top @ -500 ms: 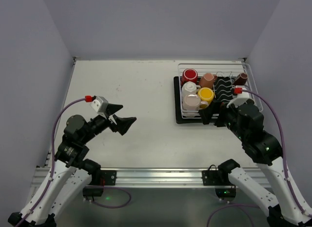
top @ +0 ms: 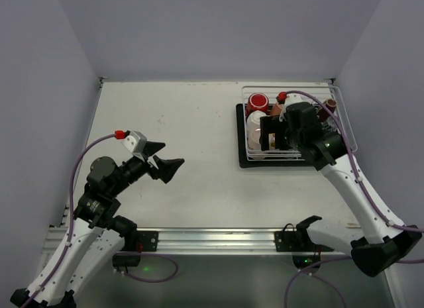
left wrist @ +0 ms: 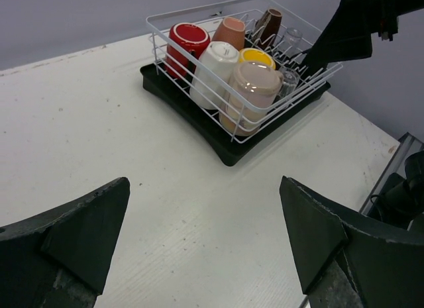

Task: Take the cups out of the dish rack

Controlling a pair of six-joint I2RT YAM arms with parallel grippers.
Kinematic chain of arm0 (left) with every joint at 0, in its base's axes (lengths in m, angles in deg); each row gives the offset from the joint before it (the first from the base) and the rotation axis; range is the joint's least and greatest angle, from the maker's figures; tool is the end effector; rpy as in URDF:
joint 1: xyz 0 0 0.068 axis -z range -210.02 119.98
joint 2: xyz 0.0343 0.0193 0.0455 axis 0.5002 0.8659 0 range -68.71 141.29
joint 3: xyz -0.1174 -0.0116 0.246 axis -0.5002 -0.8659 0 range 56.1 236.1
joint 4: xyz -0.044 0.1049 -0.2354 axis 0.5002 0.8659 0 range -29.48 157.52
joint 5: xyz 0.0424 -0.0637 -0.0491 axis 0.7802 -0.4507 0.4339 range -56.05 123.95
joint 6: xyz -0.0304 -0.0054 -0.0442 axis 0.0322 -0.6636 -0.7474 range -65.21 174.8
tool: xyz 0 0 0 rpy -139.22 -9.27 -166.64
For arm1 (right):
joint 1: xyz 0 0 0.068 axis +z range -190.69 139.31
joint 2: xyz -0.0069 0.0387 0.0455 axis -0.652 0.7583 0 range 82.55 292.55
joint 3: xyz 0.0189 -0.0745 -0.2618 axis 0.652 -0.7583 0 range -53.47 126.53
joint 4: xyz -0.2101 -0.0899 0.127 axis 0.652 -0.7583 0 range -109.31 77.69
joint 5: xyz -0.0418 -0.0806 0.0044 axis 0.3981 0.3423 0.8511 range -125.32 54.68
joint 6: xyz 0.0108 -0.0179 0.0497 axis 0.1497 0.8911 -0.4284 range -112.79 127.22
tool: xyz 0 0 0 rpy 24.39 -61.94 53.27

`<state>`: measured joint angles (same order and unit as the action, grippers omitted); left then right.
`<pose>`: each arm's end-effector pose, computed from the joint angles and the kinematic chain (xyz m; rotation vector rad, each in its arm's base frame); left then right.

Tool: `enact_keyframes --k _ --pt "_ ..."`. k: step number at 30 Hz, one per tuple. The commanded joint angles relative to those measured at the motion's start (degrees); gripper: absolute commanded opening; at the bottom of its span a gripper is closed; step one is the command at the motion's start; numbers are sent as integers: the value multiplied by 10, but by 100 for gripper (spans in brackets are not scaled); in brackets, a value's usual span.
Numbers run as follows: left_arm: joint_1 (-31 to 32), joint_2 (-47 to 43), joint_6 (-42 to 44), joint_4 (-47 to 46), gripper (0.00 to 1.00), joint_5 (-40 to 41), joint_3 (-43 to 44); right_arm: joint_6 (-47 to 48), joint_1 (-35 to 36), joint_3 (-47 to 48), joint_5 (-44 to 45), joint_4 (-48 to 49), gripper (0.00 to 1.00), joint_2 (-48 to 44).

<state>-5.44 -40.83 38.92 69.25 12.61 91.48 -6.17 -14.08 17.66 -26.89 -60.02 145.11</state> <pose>0.1118 -0.0654 0.3262 0.4231 1.6011 -0.8391 0.1958 0.0922 0.3747 -0.1810 2.2463 0.2103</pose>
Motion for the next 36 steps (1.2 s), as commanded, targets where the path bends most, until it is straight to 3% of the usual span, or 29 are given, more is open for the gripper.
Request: enact_keyframes --k 1,17,36 --pt "7 -2 1 6 100 8 14 47 -1 39 -1 -27 99 35" --pt "13 -1 0 6 100 13 12 101 -1 101 -13 -43 99 207" --pt "15 5 1 5 100 11 13 129 -3 105 -22 -8 99 276"
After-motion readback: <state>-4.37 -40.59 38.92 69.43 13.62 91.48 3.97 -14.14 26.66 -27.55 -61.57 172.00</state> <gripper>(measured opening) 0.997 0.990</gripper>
